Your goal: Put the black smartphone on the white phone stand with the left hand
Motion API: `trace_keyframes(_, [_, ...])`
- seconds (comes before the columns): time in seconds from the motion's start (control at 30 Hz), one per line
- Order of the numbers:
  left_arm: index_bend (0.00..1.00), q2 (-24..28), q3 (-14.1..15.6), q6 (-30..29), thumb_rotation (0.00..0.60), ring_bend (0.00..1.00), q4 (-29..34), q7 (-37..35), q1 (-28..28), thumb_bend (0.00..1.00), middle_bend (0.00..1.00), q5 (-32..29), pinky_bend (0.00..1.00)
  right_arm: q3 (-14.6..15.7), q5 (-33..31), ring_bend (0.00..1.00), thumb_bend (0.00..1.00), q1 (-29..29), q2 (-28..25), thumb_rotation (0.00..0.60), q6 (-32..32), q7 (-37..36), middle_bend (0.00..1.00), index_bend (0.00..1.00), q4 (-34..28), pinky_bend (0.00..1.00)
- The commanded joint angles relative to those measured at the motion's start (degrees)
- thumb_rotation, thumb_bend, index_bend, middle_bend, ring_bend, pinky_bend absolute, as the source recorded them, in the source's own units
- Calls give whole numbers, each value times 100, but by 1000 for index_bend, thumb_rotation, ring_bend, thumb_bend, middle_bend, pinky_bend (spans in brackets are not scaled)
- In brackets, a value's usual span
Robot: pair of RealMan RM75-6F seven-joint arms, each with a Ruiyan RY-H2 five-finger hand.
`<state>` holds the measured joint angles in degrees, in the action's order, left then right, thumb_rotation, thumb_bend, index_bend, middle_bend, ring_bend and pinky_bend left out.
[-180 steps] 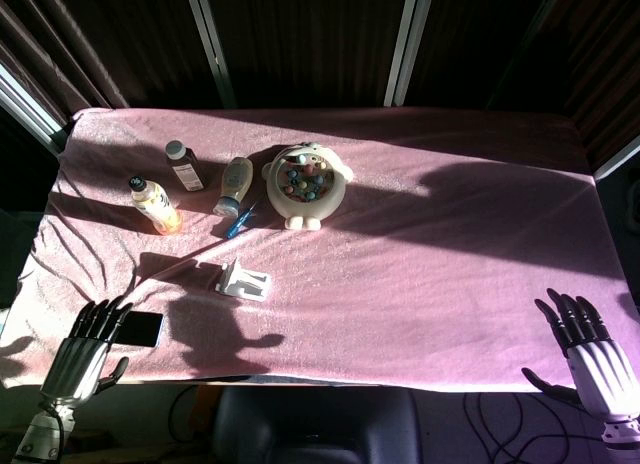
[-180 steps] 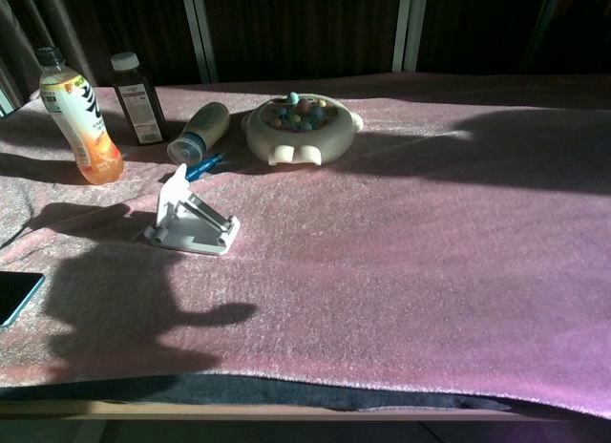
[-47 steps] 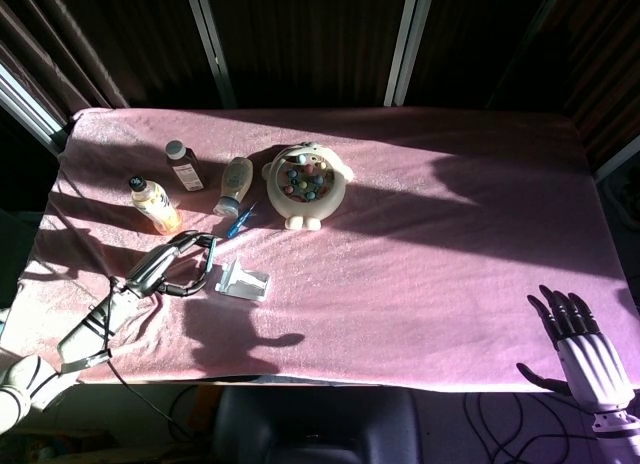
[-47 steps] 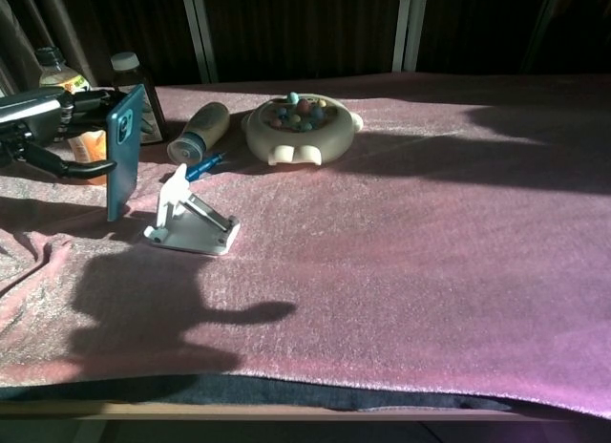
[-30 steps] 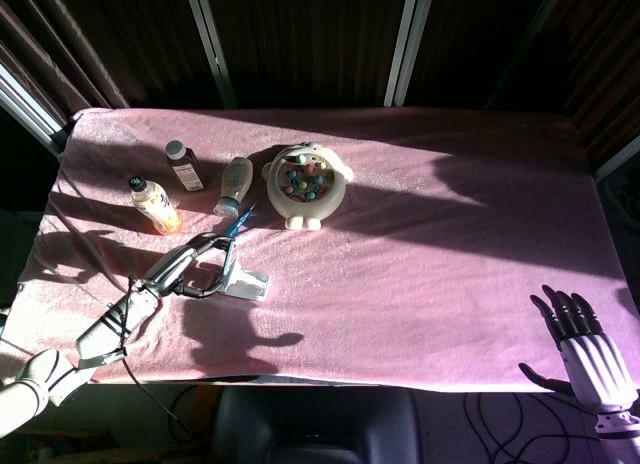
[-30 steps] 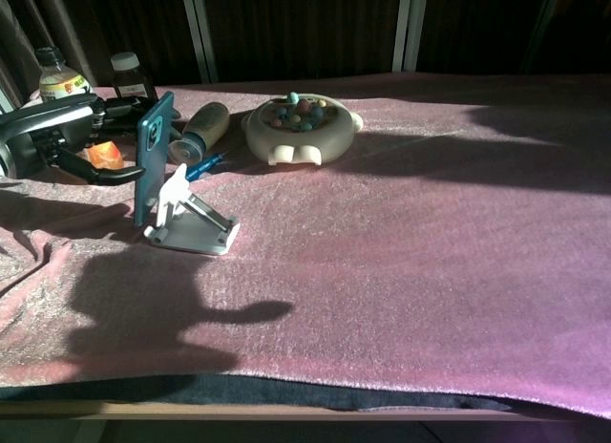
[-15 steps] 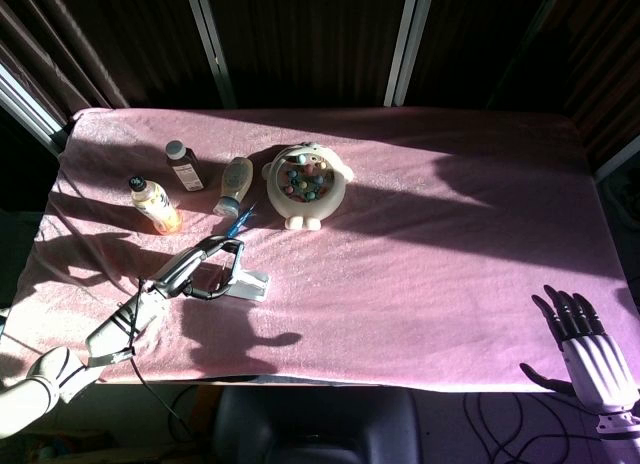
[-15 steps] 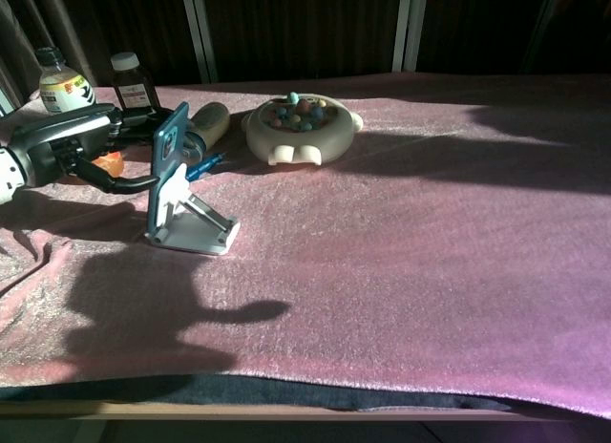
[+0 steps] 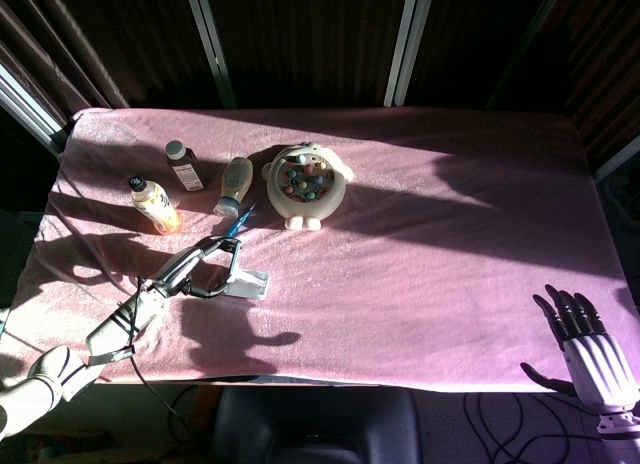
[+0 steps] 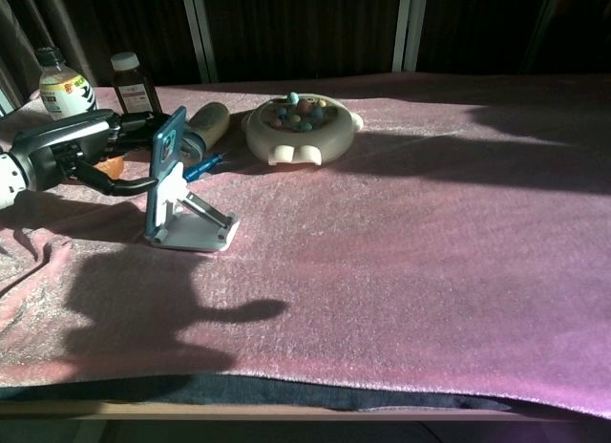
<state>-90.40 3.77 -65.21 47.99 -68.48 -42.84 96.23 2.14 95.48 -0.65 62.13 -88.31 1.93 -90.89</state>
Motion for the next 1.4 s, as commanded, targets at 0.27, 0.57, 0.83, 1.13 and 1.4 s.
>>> trace_keyframes(0.27, [460,-76,49,-9,600,300,-114,-200,1,312,606,-34,42,-2,7,0,319,6,-5,600,-18,-27,0,0,3,0])
trace_keyframes(0.57, [175,-91,51,-12,600,113,-117,-322,-17,292,264,-70,13,-3,21,0,319,11,-9,600,-40,-51,0,0,11,0])
trace_keyframes(0.83, [3,-55,48,61,600,1,-28,-434,-36,264,27,-128,0,-6,28,0,319,16,-10,600,-59,-76,0,0,27,0])
trace_keyframes(1.13, [0,119,-3,-164,600,0,169,-492,36,260,0,-155,0,-5,42,0,319,22,-21,600,-79,-105,0,0,37,0])
trace_keyframes(1.4, [0,1088,143,-896,600,0,1221,849,824,269,0,-348,0,-10,29,0,318,26,-33,600,-85,-143,0,0,47,0])
